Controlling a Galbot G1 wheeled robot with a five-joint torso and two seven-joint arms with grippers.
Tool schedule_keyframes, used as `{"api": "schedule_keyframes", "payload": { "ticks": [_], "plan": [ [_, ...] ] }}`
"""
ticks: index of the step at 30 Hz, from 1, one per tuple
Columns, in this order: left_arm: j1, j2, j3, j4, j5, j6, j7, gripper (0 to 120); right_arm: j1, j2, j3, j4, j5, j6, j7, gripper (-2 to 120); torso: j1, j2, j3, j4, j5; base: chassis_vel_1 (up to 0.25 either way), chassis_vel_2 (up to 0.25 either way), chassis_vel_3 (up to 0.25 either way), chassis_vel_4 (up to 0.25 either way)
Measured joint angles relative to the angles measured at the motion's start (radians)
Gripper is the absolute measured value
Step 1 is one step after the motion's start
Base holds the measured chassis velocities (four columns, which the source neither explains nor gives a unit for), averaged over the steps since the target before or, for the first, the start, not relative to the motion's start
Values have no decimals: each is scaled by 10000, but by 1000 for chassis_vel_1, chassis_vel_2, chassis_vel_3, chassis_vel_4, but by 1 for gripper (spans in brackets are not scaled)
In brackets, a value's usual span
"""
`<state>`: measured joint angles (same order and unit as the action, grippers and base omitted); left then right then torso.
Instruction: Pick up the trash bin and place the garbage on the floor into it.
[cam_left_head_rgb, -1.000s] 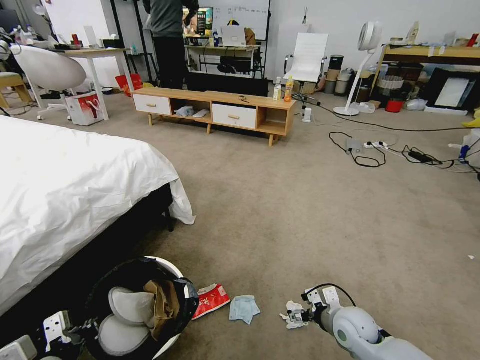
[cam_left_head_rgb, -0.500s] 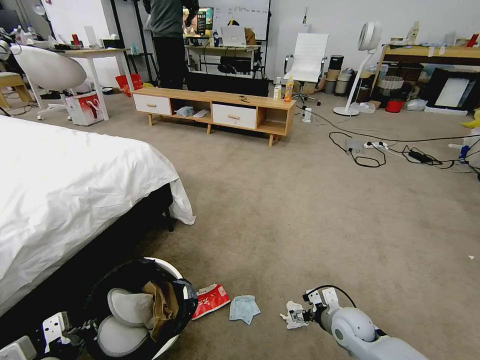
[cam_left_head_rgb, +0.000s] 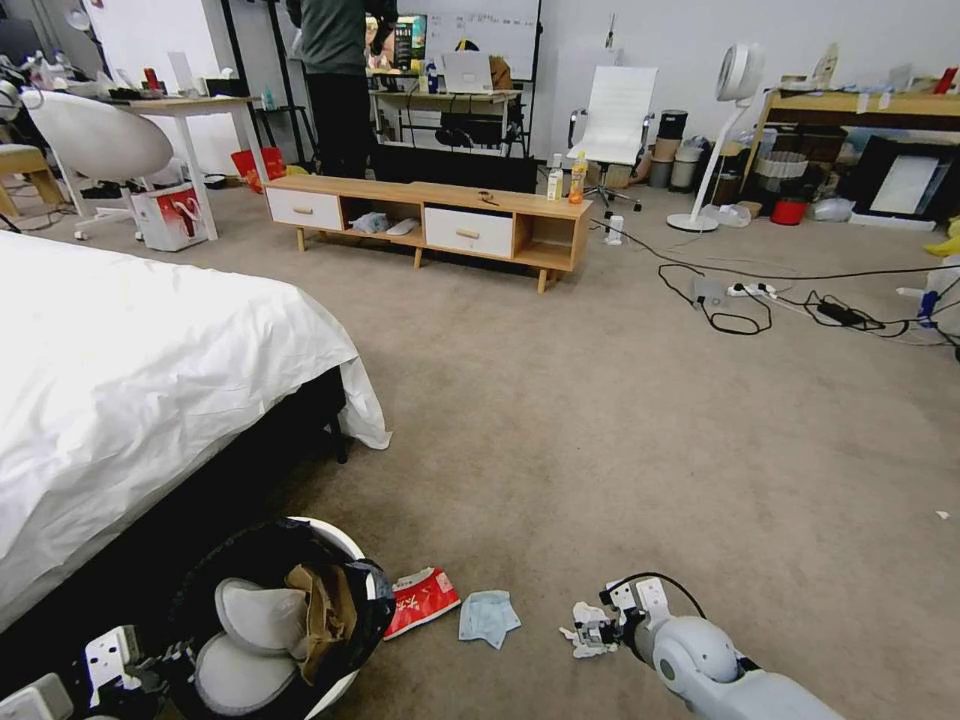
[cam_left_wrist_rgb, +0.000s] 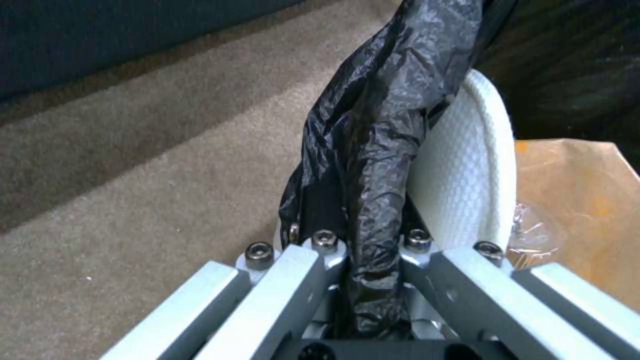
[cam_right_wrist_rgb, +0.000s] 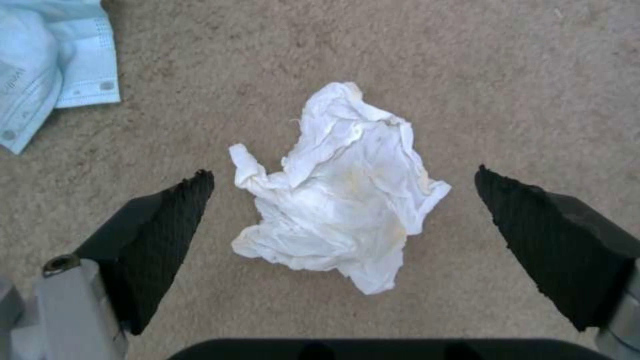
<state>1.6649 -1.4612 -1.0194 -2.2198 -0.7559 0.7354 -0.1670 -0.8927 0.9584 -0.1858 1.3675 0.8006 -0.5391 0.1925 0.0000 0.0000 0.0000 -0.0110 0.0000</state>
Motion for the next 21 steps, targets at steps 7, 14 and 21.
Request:
{"api": "schedule_keyframes", "payload": {
  "ticks": [7, 14, 21],
  "plan": [
    [9, 38, -29, -29, -20, 0, 0, 2, 53, 148, -77, -324, -181, 96, -89, 100, 0, 0, 0, 0, 0, 0, 0, 0, 0],
    [35, 34, -37, -20, -22, 0, 0, 2, 99, 306, -82, -729, -399, 209, -235, 100, 0, 0, 0, 0, 0, 0, 0, 0, 0],
    [33, 35, -28, 3, -19, 0, 0, 2, 123, 423, -85, -1031, -587, 327, -333, 99, 0, 0, 0, 0, 0, 0, 0, 0, 0]
  ]
}}
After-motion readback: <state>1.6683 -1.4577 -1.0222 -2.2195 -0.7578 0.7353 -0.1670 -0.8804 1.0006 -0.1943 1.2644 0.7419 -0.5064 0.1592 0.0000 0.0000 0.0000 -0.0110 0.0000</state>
